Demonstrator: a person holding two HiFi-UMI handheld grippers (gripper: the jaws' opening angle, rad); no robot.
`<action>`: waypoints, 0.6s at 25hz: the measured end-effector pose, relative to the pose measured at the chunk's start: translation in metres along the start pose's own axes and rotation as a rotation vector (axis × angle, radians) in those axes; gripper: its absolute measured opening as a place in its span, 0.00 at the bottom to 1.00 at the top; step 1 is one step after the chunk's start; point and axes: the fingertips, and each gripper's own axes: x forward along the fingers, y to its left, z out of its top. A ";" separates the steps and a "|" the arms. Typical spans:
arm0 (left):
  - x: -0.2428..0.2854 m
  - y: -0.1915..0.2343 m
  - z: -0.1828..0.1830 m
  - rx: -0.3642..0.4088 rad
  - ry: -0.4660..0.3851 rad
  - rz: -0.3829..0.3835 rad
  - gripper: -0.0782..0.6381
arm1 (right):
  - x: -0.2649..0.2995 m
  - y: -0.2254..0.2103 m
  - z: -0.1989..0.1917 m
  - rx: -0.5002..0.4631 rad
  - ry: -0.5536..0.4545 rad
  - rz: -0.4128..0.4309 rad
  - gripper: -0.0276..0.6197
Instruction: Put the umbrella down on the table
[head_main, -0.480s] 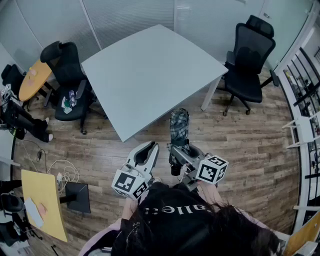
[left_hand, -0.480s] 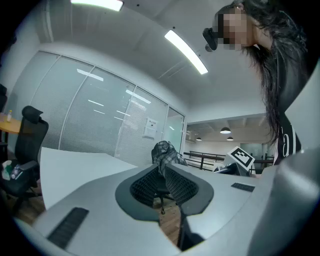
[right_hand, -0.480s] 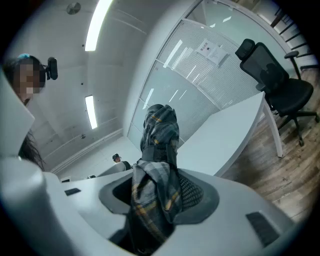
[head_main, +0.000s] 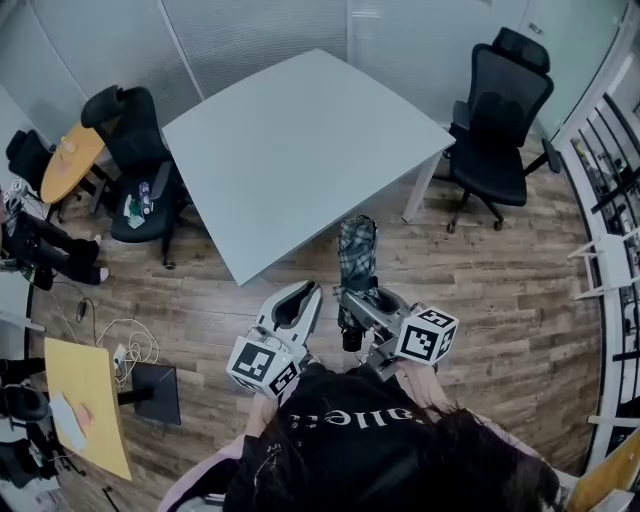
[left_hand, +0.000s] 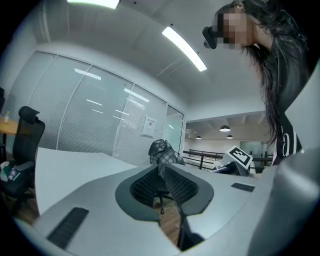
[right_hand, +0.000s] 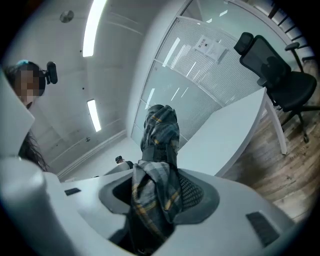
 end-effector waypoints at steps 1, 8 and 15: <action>0.003 -0.002 0.000 0.002 -0.001 0.001 0.19 | -0.002 -0.002 0.002 -0.001 0.002 0.003 0.35; 0.025 -0.020 -0.001 0.013 -0.013 0.010 0.19 | -0.023 -0.019 0.013 -0.010 0.018 0.011 0.35; 0.041 -0.049 -0.011 0.010 -0.009 0.030 0.19 | -0.053 -0.042 0.019 -0.001 0.027 0.000 0.35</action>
